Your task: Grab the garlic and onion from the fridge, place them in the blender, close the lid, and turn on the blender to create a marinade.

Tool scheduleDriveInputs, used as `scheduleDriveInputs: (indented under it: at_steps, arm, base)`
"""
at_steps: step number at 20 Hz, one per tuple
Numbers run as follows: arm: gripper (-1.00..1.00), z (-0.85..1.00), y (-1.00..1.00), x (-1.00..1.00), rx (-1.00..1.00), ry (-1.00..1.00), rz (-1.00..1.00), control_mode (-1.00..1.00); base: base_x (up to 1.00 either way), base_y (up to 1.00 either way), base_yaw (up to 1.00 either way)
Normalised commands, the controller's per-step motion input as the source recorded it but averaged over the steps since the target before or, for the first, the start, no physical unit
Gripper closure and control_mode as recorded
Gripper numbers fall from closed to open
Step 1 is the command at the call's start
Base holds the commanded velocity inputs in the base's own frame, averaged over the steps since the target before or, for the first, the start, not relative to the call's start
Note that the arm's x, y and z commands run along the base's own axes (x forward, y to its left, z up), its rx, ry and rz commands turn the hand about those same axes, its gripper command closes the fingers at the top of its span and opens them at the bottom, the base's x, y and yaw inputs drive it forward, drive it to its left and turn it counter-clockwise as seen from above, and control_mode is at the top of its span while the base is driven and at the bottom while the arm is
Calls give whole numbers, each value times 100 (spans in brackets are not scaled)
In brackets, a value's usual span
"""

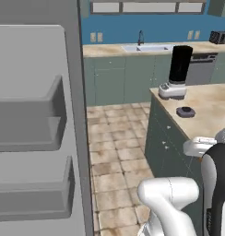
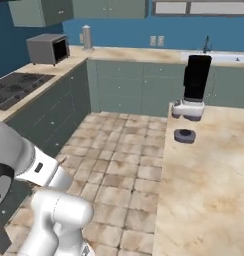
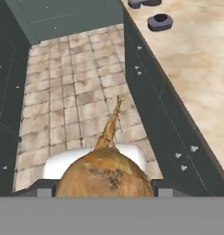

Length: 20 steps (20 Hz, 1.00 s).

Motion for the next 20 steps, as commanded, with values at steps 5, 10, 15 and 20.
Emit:
scheduleDriveInputs:
  at_steps: [5,10,15,20]
  arm:
    - [100,0,0,0,0,0,0,100]
    - [100,0,0,0,0,0,0,100]
    - [100,0,0,0,0,0,0,100]
    - [100,0,0,0,0,0,0,100]
  base:
    - [100,-56,10]
    - [100,-1,0]
    - [100,0,-5]
    - [98,8,-36]
